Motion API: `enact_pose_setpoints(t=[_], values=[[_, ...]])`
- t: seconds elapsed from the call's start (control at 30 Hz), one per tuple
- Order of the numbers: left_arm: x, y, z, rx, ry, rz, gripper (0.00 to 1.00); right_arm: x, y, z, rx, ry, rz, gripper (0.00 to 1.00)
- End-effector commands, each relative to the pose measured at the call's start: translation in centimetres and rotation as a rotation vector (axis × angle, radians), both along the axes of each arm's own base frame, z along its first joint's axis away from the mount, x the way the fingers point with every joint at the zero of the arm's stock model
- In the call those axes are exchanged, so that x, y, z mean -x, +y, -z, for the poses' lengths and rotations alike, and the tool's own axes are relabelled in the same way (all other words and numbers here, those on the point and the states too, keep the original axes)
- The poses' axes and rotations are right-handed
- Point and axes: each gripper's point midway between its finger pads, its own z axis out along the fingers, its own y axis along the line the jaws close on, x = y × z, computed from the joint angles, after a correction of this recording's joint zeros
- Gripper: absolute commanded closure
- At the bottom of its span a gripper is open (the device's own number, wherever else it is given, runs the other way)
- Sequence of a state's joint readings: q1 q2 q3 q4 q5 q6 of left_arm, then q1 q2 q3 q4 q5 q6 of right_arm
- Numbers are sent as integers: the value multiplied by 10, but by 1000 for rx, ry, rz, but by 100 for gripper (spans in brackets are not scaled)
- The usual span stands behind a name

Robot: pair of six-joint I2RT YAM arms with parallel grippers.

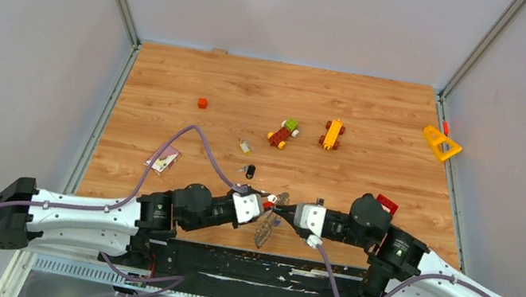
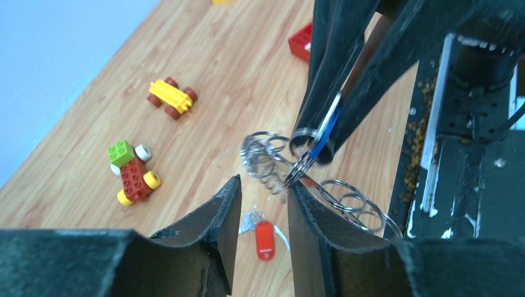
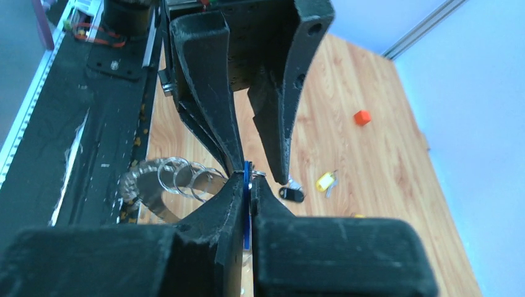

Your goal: Remove the keys from the keyring

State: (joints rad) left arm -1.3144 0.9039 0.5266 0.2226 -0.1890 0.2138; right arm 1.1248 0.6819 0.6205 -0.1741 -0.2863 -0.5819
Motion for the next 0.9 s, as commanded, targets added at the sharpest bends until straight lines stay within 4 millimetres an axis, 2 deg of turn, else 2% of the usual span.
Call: enact_pose_setpoints(t=[0.0, 0.33, 0.67, 0.87], values=[[5, 3, -58, 281, -25, 10, 58, 7, -1, -49, -175, -89, -30, 100], [22, 28, -78, 528, -35, 63, 55, 14, -12, -56, -220, -112, -42, 100], [47, 17, -81, 639, 15, 215, 63, 25, -11, -59, -246, -139, -105, 100], [65, 2, -77, 634, 37, 336, 66, 24, -12, -61, -251, -144, -99, 100]])
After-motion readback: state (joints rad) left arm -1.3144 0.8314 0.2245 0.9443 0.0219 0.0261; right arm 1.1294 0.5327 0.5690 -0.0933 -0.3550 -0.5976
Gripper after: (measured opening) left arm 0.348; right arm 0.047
